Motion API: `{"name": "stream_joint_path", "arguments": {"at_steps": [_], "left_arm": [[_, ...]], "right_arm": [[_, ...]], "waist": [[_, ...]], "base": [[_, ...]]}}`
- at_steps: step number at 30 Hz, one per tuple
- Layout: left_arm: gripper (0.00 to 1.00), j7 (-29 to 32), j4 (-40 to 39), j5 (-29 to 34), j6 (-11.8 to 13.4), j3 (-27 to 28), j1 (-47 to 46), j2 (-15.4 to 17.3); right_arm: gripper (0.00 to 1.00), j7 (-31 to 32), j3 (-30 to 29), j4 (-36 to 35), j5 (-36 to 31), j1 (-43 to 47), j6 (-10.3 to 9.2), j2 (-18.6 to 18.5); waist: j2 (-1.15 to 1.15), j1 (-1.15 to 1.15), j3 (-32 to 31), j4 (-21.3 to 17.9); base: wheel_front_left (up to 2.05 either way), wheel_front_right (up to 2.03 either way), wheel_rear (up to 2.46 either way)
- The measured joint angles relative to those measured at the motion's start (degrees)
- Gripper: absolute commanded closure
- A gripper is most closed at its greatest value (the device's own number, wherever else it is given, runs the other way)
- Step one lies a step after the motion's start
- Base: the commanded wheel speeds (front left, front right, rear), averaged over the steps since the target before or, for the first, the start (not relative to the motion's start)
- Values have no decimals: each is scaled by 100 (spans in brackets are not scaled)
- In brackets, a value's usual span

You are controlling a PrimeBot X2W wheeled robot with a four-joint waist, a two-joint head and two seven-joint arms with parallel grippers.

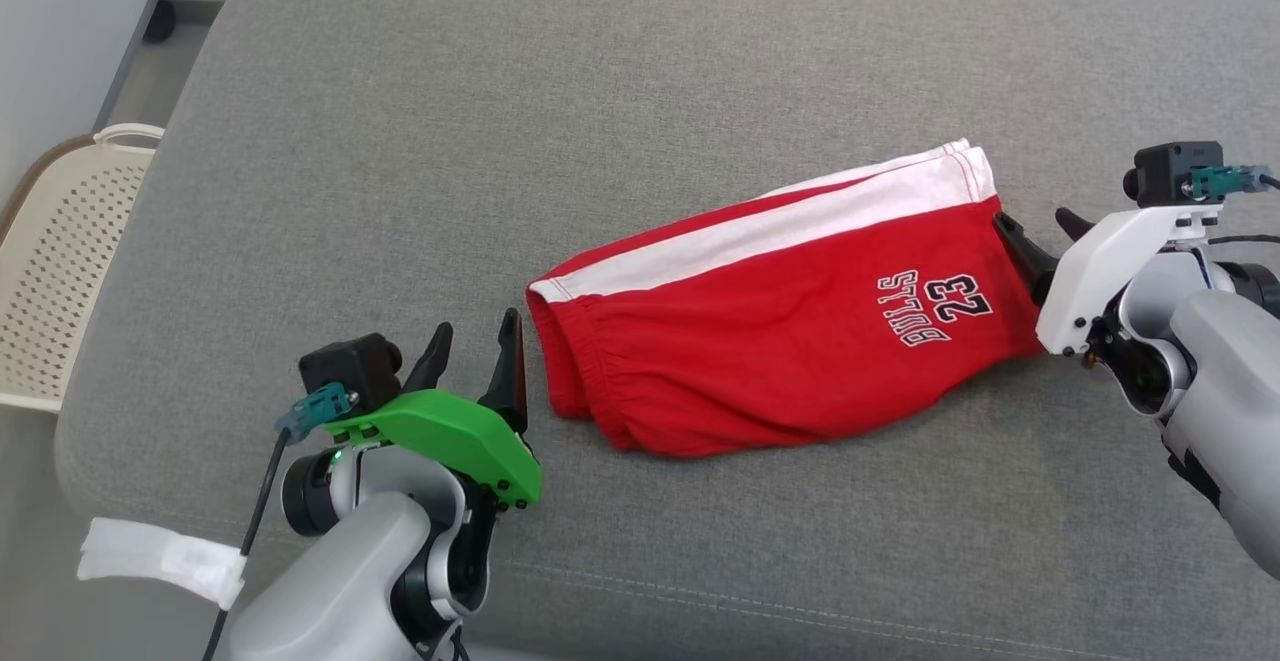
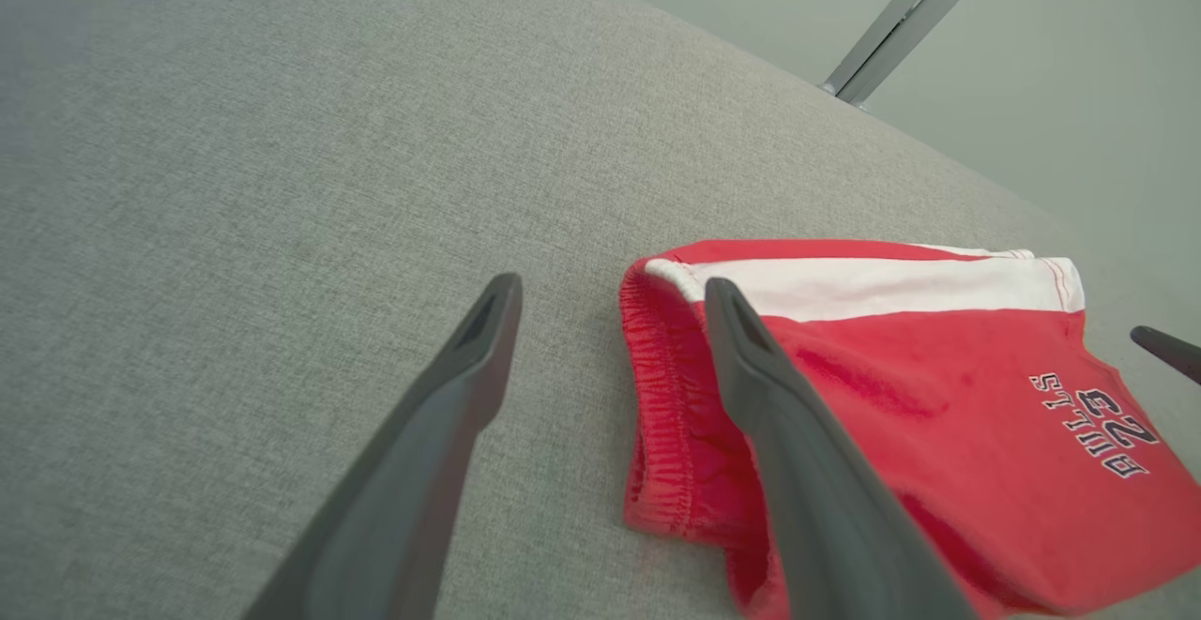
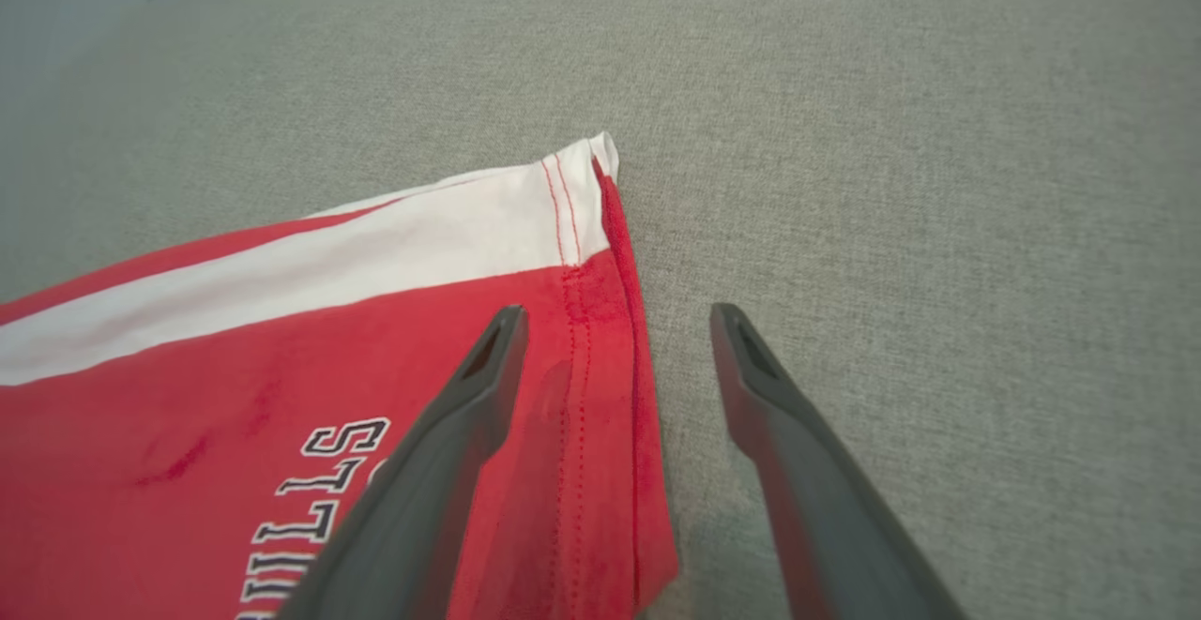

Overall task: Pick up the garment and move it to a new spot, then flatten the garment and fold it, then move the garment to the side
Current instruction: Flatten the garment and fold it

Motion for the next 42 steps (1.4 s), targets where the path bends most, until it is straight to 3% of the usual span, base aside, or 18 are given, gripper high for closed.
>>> {"name": "stream_joint_path", "arguments": {"at_steps": [9, 10, 11, 12, 15, 18, 20, 23, 24, 32, 42], "left_arm": [[0, -169, -1127, 198, 442, 389, 552, 370], [0, -185, -1199, 205, 460, 437, 599, 382], [0, -189, -1271, 223, 489, 475, 642, 393], [0, -190, -1345, 252, 508, 503, 687, 408], [0, -197, -1488, 312, 554, 598, 796, 446], [0, -197, -1579, 372, 578, 659, 873, 465], [0, -198, -1641, 385, 583, 710, 919, 474], [0, -199, -1690, 415, 601, 758, 955, 487], [0, -200, -1700, 433, 602, 776, 963, 489], [0, -214, -1769, 481, 576, 850, 1116, 493], [0, -215, -1933, 520, 501, 953, 1399, 492]], "right_arm": [[0, 46, 67, 597, 345, 121, 0, 293], [22, 38, 73, 636, 354, 121, 0, 324], [33, 14, 75, 671, 371, 121, 0, 350], [52, -3, 76, 711, 404, 120, 0, 367], [65, -42, 83, 821, 465, 117, 0, 409], [62, -138, 86, 959, 498, 102, 0, 437], [67, -152, 110, 995, 510, 79, 0, 459], [85, -219, 142, 1045, 527, 38, 1, 486], [100, -285, 138, 1076, 547, 26, 1, 506], [100, -802, -103, 996, 903, 51, 1, 605], [100, -1280, -276, 452, 1282, 863, 1, 465]], "waist": [[0, 0, 26, 255], [0, 0, 28, 269], [0, 0, 29, 281], [0, 0, 31, 289], [0, 0, 36, 307], [0, 0, 55, 318], [0, 0, 70, 320], [0, 0, 91, 311], [0, 0, 93, 302], [0, 0, 7, 96], [0, 0, -221, -395]], "base": [[0, 0, 0], [0, 0, 0], [0, 0, 0], [0, 0, 0], [0, 0, 0], [0, 0, 0], [0, 0, 0], [0, 0, 0], [0, 0, 0], [0, 0, 0], [0, 0, 0]]}}
